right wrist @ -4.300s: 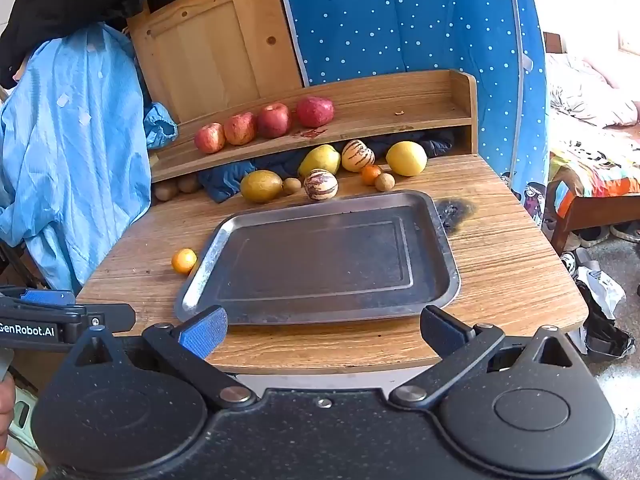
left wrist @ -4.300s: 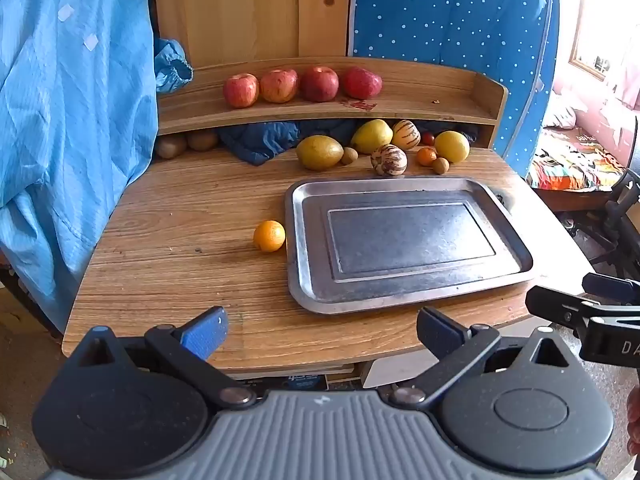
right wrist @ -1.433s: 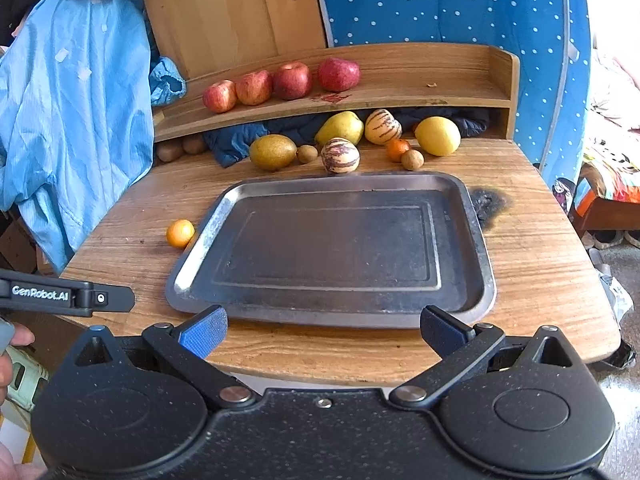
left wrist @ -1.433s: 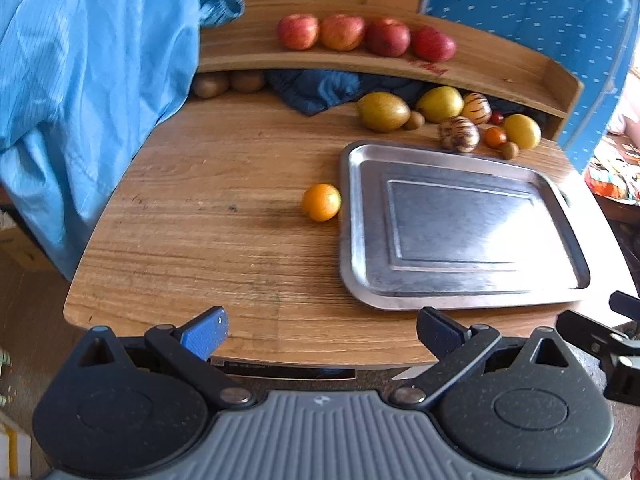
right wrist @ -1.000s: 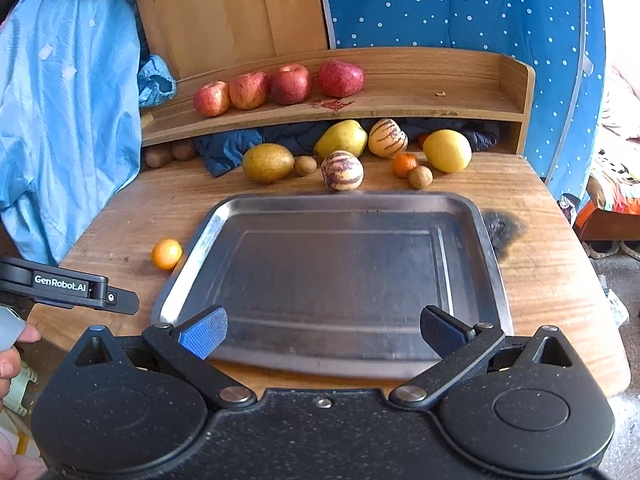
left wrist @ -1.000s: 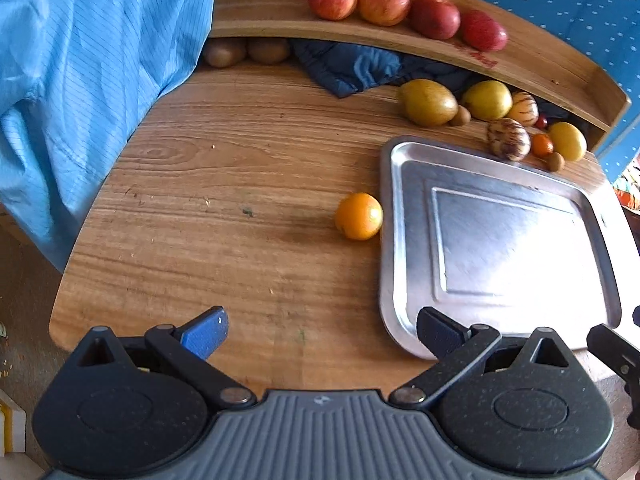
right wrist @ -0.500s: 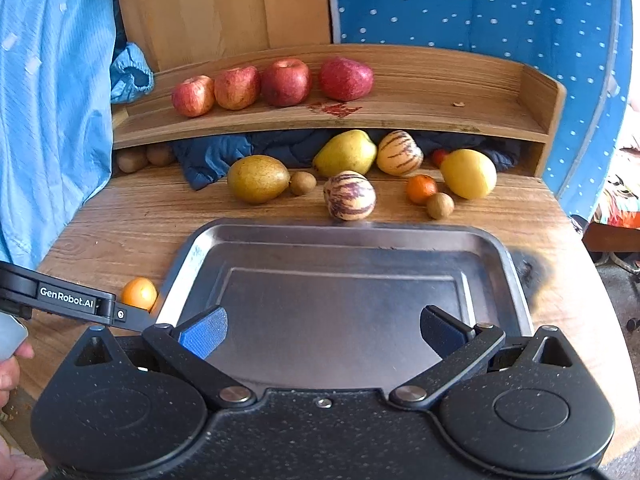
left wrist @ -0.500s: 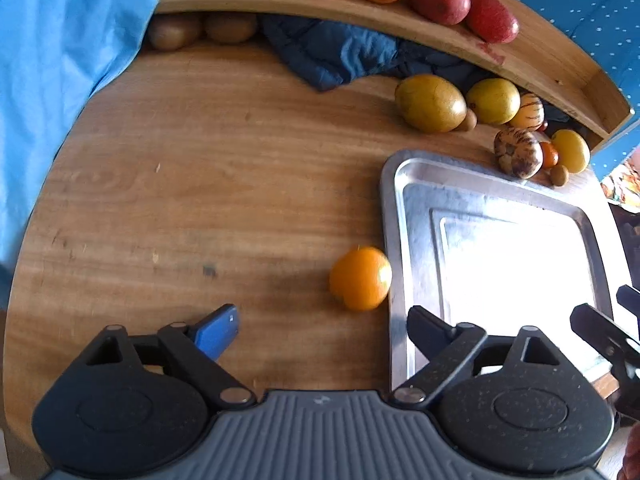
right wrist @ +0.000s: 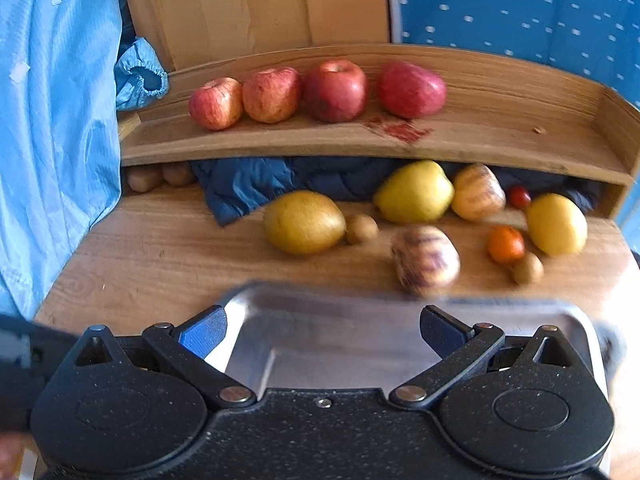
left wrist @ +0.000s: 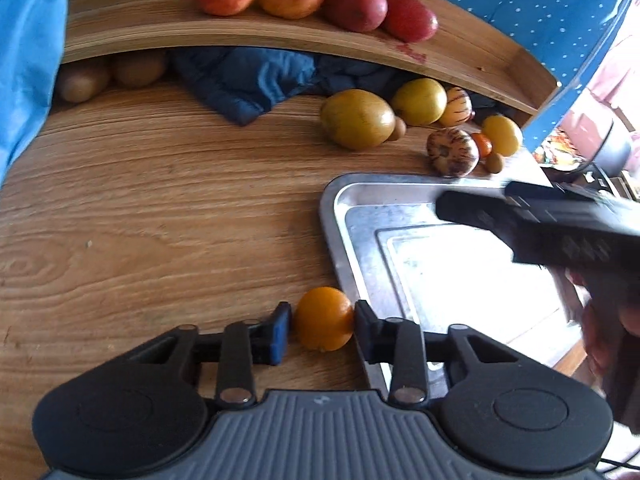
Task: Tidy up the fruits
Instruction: 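Grasp the orange with the left tool while the right tool reaches for the yellow pear, then carry the orange into the tray with the left tool while the right tool carries the pear there, then open both tools to release the orange and pear onto the tray, then grasp the kiwi with the left tool while the right tool grasps the striped pepino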
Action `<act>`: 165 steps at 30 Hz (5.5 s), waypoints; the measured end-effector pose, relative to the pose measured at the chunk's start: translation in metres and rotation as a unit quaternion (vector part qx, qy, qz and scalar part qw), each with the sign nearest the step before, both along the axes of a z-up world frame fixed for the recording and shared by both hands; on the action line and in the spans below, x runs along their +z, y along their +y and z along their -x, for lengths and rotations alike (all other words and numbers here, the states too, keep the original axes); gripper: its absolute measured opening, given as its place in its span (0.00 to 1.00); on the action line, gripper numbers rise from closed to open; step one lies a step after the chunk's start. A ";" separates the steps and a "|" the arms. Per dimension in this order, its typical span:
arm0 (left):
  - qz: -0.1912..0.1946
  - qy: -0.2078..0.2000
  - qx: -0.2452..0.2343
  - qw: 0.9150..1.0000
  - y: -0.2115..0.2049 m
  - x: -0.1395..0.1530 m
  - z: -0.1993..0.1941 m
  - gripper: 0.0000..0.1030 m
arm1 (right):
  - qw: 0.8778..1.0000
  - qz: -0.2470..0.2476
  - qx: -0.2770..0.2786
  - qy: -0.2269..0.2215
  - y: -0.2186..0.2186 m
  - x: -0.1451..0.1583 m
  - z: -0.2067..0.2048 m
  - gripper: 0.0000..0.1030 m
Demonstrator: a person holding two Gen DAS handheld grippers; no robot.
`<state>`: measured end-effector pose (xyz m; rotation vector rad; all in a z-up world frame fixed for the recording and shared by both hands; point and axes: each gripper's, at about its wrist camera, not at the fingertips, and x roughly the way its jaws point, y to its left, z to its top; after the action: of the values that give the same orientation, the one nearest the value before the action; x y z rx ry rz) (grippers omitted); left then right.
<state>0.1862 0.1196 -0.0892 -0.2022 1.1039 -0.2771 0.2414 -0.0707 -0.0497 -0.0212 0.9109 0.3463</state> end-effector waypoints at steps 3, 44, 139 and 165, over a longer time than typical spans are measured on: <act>0.014 -0.002 -0.002 1.000 0.006 -0.001 -0.003 0.34 | 1.000 -0.003 0.006 -0.001 0.012 -0.004 -0.022 0.98; 0.050 -0.016 -0.018 0.998 0.030 -0.011 -0.077 0.34 | 0.998 0.060 -0.007 0.019 0.065 -0.035 -0.089 0.69; -0.115 0.055 0.120 0.985 -0.112 0.023 0.034 0.99 | 0.999 0.021 0.046 0.020 -0.162 -0.001 0.074 0.99; -0.091 0.015 0.022 0.995 -0.078 0.010 -0.123 0.99 | 0.997 0.076 -0.007 0.012 -0.097 -0.015 -0.020 0.99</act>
<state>0.3089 0.0417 -0.0789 -0.0686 1.1468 -0.1326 0.2617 -0.1675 -0.0645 -0.1503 0.9586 0.2648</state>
